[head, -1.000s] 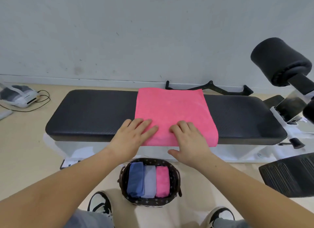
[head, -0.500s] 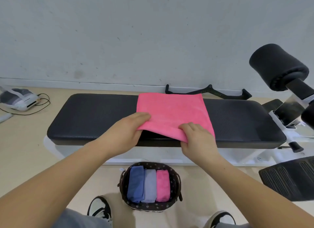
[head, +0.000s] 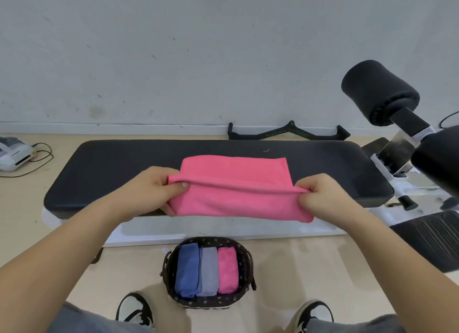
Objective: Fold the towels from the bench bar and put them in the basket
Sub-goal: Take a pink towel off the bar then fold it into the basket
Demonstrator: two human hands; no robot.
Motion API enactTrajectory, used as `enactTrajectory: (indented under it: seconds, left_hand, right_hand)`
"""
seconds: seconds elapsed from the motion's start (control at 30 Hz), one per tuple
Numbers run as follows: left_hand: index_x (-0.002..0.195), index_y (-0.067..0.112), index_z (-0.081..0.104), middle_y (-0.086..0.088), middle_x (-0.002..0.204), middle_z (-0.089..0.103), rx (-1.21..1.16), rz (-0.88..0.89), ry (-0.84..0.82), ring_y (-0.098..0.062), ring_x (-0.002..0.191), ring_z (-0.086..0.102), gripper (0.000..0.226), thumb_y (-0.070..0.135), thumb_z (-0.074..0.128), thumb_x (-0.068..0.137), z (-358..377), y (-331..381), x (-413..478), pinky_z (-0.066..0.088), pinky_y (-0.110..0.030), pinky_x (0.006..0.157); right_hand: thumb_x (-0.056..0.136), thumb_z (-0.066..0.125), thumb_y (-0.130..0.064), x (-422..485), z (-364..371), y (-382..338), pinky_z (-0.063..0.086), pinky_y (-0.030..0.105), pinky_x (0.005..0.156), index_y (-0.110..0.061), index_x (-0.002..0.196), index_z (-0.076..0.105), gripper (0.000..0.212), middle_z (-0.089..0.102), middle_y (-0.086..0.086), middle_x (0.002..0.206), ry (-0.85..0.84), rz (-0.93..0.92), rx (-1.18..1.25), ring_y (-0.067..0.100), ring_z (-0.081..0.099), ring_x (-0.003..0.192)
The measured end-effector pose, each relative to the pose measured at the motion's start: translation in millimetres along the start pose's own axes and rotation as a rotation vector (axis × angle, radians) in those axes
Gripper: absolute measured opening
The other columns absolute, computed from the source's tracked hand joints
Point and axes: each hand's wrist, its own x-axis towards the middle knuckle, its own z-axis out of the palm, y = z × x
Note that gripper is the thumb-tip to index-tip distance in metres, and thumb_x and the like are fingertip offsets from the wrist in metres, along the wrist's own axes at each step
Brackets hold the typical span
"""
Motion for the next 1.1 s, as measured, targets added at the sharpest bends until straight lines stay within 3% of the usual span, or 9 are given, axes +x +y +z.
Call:
enactTrajectory:
  seconds: [0.13,0.27,0.37,0.47,0.6,0.77,0.93,1.0,1.1]
  left_hand:
    - [0.112,0.022,0.073,-0.019,0.096,0.072,0.012,0.037,0.037,-0.026,0.051,0.062,0.022,0.031,0.054,0.106,-5,-6,17,0.056,-0.040,0.065]
    - [0.107,0.028,0.074,-0.008,0.076,0.070,-0.007,0.066,0.173,-0.019,0.051,0.053,0.022,0.034,0.053,0.106,-6,-5,43,0.047,-0.034,0.060]
    - [0.103,0.019,0.074,-0.004,0.084,0.073,-0.045,0.024,0.237,-0.022,0.065,0.064,0.025,0.033,0.053,0.106,-4,-6,65,0.054,-0.037,0.063]
    - [0.101,0.003,0.069,-0.022,0.100,0.072,0.059,-0.004,0.268,-0.039,0.090,0.068,0.036,0.037,0.057,0.101,0,-15,86,0.057,-0.052,0.081]
    - [0.081,0.004,0.060,-0.014,0.076,0.061,0.199,-0.063,0.311,-0.024,0.070,0.054,0.032,0.031,0.062,0.097,3,-16,103,0.042,-0.034,0.063]
    - [0.079,0.009,0.049,-0.005,0.073,0.052,0.309,-0.056,0.343,-0.024,0.065,0.049,0.031,0.029,0.057,0.101,-2,-17,112,0.035,-0.032,0.053]
    - [0.096,0.019,0.060,0.002,0.089,0.065,0.377,-0.098,0.308,-0.018,0.084,0.064,0.029,0.045,0.072,0.090,-5,-15,110,0.055,-0.038,0.072]
    - [0.099,0.021,0.058,0.005,0.090,0.065,0.446,-0.111,0.299,-0.014,0.085,0.062,0.041,0.053,0.077,0.082,-4,-11,108,0.055,-0.038,0.075]
    - [0.094,0.018,0.059,0.003,0.089,0.064,0.461,-0.146,0.253,-0.016,0.083,0.062,0.042,0.052,0.080,0.080,1,-5,106,0.052,-0.036,0.071]
  right_hand:
    - [0.080,0.045,0.001,16,1,-1,0.033,0.031,0.058,0.002,0.069,0.042,0.011,0.030,0.007,0.064,0.072,0.145,0.384,0.021,0.029,0.060]
    - [0.091,0.044,-0.008,44,12,-3,0.040,0.024,0.050,-0.011,0.071,0.048,0.021,0.037,-0.002,0.064,0.212,0.239,0.541,0.020,0.036,0.058]
    - [0.094,0.045,-0.011,65,23,2,0.040,0.029,0.061,-0.008,0.091,0.065,0.020,0.054,0.003,0.079,0.268,0.227,0.463,0.021,0.048,0.072]
    - [0.098,0.050,-0.014,82,33,10,0.049,0.031,0.068,-0.015,0.101,0.069,0.019,0.067,-0.001,0.094,0.289,0.208,0.371,0.018,0.061,0.083]
    - [0.102,0.055,-0.023,98,34,18,0.048,0.025,0.064,-0.022,0.093,0.067,0.015,0.067,-0.005,0.087,0.342,0.176,0.265,0.009,0.059,0.077]
    - [0.104,0.051,-0.023,109,34,24,0.043,0.025,0.062,-0.021,0.101,0.064,0.014,0.065,-0.002,0.089,0.387,0.149,0.220,0.012,0.057,0.076]
    - [0.100,0.058,-0.029,111,35,25,0.043,0.024,0.062,-0.021,0.100,0.066,0.011,0.064,-0.009,0.088,0.384,0.173,0.143,0.017,0.064,0.088]
    - [0.098,0.061,-0.033,108,34,21,0.046,0.029,0.065,-0.022,0.115,0.064,0.020,0.064,-0.008,0.092,0.388,0.192,0.073,0.020,0.064,0.092]
    - [0.095,0.061,-0.034,100,32,14,0.051,0.040,0.079,-0.025,0.143,0.050,0.050,0.055,0.000,0.127,0.417,0.119,-0.214,0.023,0.058,0.109]
